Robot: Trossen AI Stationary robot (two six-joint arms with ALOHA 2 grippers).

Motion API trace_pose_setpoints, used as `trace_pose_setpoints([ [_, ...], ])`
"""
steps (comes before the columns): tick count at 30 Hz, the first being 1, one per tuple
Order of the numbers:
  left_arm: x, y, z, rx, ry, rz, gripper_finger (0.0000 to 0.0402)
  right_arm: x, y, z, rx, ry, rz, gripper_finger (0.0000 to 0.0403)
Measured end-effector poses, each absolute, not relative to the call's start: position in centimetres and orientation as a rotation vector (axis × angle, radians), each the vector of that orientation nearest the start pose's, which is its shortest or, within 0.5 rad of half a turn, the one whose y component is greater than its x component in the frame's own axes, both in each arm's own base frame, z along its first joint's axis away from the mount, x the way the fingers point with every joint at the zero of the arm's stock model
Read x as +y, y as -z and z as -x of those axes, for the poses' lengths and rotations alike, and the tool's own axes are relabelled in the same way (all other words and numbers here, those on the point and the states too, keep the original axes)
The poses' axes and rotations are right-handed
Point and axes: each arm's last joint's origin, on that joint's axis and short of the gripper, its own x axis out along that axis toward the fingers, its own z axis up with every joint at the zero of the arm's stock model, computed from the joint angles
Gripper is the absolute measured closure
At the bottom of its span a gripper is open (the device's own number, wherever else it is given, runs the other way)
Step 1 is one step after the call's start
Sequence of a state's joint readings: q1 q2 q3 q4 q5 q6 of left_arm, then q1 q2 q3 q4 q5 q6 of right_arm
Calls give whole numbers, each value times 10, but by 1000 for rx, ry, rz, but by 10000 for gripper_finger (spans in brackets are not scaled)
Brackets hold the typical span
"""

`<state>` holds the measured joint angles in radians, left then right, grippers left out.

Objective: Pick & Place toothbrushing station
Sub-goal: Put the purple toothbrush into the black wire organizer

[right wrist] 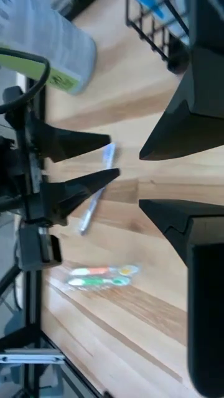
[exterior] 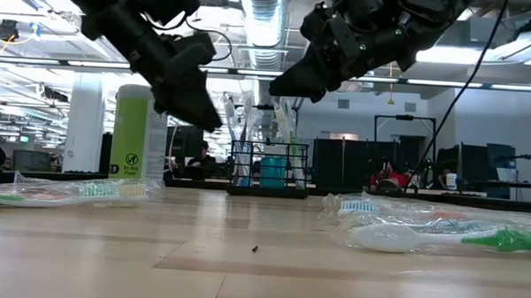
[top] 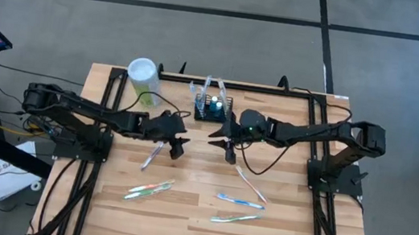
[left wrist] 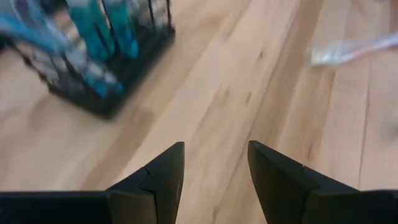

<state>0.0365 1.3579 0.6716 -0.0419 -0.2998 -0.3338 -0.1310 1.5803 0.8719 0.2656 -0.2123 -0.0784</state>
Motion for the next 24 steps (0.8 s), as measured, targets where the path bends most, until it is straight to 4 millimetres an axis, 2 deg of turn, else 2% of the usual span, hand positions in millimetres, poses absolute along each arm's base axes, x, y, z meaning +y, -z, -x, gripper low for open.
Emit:
trace_pose_setpoints([
  [7, 11, -176, -246, 827, -582, 240, 241, -24, -207, -331, 498, -134, -12, 300],
  [13, 11, -170, -238, 902, -643, 284, 259, -15, -205, -330, 516, -161, -7, 300],
  [24, 11, -164, -228, 987, -693, 327, 263, -14, -205, -330, 519, -164, -2, 300],
])
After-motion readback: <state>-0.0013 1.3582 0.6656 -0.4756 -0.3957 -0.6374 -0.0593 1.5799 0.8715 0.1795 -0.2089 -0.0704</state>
